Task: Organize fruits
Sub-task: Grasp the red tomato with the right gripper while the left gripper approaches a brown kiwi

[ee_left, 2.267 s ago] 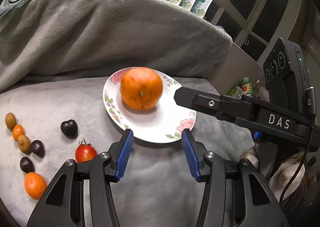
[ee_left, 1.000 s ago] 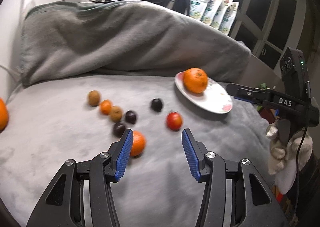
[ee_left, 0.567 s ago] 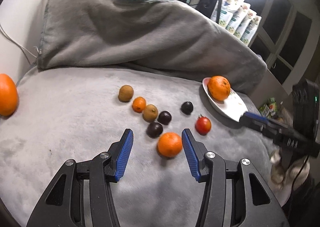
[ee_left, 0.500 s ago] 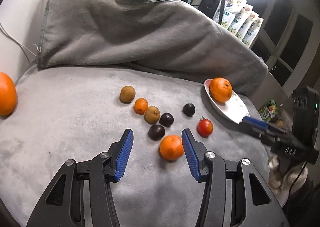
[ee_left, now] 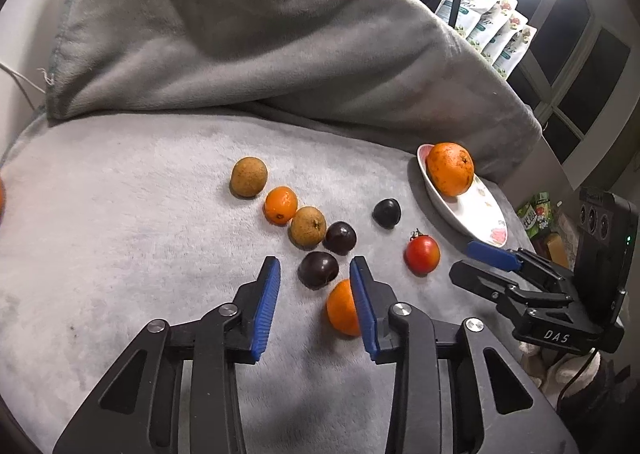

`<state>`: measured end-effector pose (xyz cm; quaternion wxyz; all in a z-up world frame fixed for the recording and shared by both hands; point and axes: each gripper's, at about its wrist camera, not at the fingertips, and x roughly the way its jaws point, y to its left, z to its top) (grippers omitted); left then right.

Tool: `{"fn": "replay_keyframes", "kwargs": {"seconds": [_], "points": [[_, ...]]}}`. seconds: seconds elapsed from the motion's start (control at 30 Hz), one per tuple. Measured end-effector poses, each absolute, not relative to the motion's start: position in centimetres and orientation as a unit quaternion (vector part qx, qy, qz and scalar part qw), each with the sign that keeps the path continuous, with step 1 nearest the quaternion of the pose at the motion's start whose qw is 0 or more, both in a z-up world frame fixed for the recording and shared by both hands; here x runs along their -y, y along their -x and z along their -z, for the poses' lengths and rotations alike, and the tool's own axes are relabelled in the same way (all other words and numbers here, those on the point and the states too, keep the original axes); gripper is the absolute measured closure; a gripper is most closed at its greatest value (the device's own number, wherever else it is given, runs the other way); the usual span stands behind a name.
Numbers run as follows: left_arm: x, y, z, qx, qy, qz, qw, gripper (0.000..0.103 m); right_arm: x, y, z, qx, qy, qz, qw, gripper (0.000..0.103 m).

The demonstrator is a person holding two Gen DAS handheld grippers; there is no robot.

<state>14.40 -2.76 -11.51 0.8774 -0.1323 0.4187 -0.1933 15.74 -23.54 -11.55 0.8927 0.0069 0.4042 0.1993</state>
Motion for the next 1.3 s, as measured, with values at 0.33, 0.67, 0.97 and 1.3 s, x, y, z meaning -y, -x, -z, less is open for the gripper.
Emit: {"fn": "replay_keyframes", "kwargs": {"seconds": [0.33, 0.67, 0.97, 1.3], "points": [[3.3, -17.3, 12.1, -0.432, 0.129, 0.191, 0.872, 0.072, 23.1, -16.7, 12.3, -0.409, -0.003, -0.201, 0.89, 0.042], [3.9, -18.6, 13.3, -0.454, 0.129, 0.193, 0.86, 0.073, 22.9, -17.4, 12.9, -0.415, -0.005, -0.206, 0.886, 0.045], [3.7, -19.4, 13.7, -0.459, 0.143, 0.196, 0.855, 0.08, 22.7, -17.8, 13.4, -0.422, -0.004, -0.213, 0.881, 0.052], [3.9, -19.3, 13.7, -0.454, 0.137, 0.192, 0.859, 0.08, 22.2, -18.4, 14.2, -0.434, 0.0, -0.216, 0.874, 0.064]]}}
